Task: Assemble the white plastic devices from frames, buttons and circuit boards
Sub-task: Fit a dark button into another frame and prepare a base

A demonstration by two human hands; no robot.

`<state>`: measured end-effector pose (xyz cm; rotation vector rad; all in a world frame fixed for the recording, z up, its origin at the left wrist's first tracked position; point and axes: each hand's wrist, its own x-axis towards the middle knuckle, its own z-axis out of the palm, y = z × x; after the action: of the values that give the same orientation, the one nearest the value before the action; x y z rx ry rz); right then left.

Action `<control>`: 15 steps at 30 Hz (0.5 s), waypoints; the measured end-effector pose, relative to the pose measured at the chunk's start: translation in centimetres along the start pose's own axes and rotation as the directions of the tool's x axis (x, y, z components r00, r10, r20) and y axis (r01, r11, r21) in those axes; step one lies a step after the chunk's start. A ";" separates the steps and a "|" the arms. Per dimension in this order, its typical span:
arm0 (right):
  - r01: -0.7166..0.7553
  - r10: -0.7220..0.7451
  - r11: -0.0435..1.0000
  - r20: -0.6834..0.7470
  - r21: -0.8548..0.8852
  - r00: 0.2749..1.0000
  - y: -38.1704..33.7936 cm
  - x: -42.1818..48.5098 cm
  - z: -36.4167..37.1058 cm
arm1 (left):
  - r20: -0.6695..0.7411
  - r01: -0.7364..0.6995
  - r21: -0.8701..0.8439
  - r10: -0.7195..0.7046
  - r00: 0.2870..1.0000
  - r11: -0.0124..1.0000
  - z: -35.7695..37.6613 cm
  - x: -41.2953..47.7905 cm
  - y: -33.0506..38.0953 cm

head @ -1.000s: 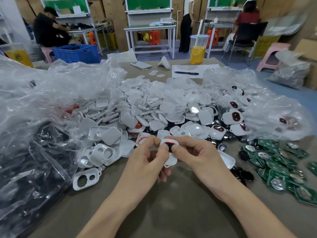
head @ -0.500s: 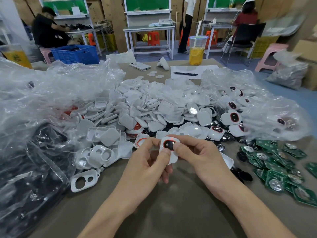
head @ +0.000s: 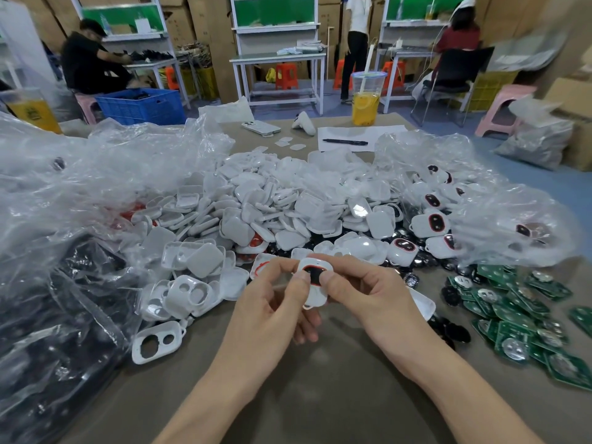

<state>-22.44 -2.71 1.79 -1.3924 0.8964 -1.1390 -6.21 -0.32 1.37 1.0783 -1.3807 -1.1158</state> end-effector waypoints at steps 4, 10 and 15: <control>0.039 -0.036 0.996 0.036 -0.082 0.999 0.2 0.0 0.0 | -0.017 0.023 0.021 -0.023 1.000 1.000 0.0 0.0 -0.1; 0.064 -0.058 0.988 0.049 -0.143 0.997 0.3 0.0 -0.1 | -0.021 0.029 0.044 -0.028 0.999 0.999 0.0 0.0 0.1; 0.026 -0.027 0.996 -0.004 -0.089 1.000 0.2 0.1 0.0 | -0.009 0.019 0.032 -0.018 1.000 0.999 0.1 0.0 0.0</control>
<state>-22.43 -2.81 1.59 -1.4778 0.9443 -1.1346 -6.31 -0.30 1.37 1.1202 -1.3885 -1.1042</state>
